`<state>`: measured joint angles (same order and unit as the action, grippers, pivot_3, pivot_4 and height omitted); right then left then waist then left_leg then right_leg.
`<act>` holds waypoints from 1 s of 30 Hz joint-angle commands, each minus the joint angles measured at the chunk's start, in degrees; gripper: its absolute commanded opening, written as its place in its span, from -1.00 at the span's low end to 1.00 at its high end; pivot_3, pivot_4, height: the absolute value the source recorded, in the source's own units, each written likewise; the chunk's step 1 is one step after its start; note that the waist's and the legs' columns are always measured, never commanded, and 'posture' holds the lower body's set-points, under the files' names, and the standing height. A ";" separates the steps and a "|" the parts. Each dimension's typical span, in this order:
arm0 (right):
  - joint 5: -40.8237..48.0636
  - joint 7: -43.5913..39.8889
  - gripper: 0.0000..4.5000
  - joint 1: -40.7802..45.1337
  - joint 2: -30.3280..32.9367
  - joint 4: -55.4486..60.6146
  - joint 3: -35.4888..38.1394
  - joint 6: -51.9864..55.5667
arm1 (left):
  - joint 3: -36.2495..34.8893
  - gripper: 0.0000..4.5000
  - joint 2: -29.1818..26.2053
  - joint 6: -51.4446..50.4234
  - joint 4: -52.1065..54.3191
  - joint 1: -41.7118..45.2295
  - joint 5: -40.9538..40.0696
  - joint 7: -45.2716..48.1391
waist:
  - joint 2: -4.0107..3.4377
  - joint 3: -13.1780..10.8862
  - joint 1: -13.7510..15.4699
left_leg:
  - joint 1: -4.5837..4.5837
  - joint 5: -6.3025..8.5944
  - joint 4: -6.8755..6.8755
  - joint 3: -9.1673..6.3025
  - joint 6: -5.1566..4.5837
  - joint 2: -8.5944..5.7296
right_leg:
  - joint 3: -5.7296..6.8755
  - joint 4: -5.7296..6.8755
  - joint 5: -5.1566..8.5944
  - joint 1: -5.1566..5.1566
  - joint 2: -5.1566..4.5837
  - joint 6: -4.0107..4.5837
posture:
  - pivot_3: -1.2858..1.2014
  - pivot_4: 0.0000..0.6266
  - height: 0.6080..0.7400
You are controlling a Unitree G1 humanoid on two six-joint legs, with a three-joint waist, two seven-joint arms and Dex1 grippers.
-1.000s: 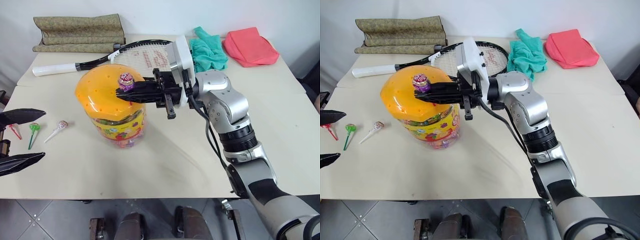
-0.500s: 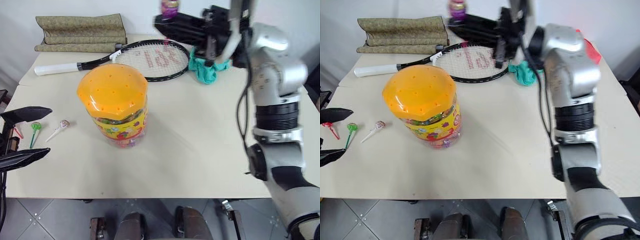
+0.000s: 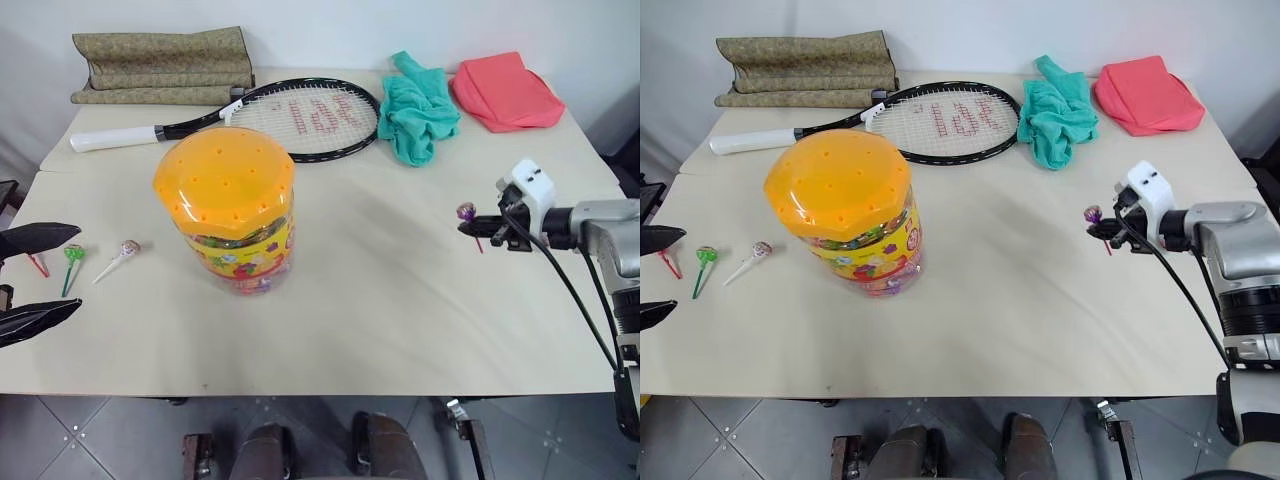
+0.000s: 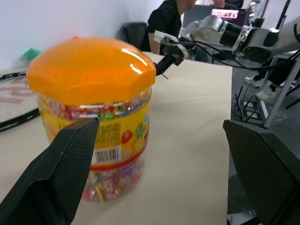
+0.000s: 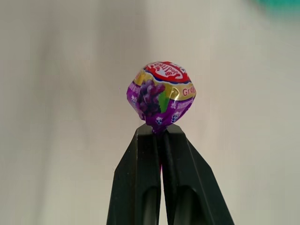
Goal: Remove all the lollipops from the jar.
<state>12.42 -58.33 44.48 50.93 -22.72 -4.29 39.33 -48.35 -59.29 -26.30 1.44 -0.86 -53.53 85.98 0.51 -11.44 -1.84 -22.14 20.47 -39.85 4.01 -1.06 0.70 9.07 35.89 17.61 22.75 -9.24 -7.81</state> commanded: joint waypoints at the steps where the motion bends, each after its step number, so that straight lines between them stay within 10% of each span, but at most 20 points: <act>1: -2.41 3.66 -0.88 -0.20 -1.22 -4.53 1.11 -2.62 | 0.31 1.00 0.54 1.14 1.11 0.02 0.39 1.30 | -0.02 -0.01 0.09 | 0.00 0.00 0.00 0.01 0.00 0.00 | -0.01 0.00 0.00 0.00 -0.01 0.00 | 0.03 -0.52 1.00; 14: 7.97 -1.39 0.93 -10.93 0.31 13.54 12.59 -2.92 | 2.90 1.00 1.46 -0.83 2.79 -2.95 4.12 -4.12 | -0.17 -0.04 0.48 | -0.04 0.00 -0.06 -0.09 0.00 0.08 | 0.00 -0.01 0.00 -0.02 -0.01 0.00 | 0.03 -0.52 1.00; 20: 19.21 -5.39 0.97 -16.88 -1.85 32.58 17.27 -2.15 | 3.96 1.00 1.56 -1.67 2.25 -3.71 5.62 -5.75 | -0.17 -0.04 0.58 | -0.02 0.00 -0.09 -0.10 0.00 0.07 | 0.01 -0.02 0.00 -0.06 0.00 0.00 | 0.03 -0.52 1.00; 30: 14.23 -5.49 0.97 -26.53 -5.03 38.49 6.75 -10.98 | 3.63 1.00 8.01 1.51 -0.05 -5.23 12.95 -19.73 | -0.13 -0.02 1.79 | 0.07 0.01 -0.12 -0.12 0.00 0.00 | -0.01 -0.03 -0.01 -0.15 -0.03 -0.01 | 0.03 -0.52 1.00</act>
<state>27.41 -64.02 19.26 46.17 14.11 2.37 30.73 -42.86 -53.21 -27.56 0.76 -5.03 -40.98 67.00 0.38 -11.45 -0.04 -22.07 20.49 -39.98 3.89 -1.07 0.71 9.07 35.88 17.60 22.59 -9.30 -7.82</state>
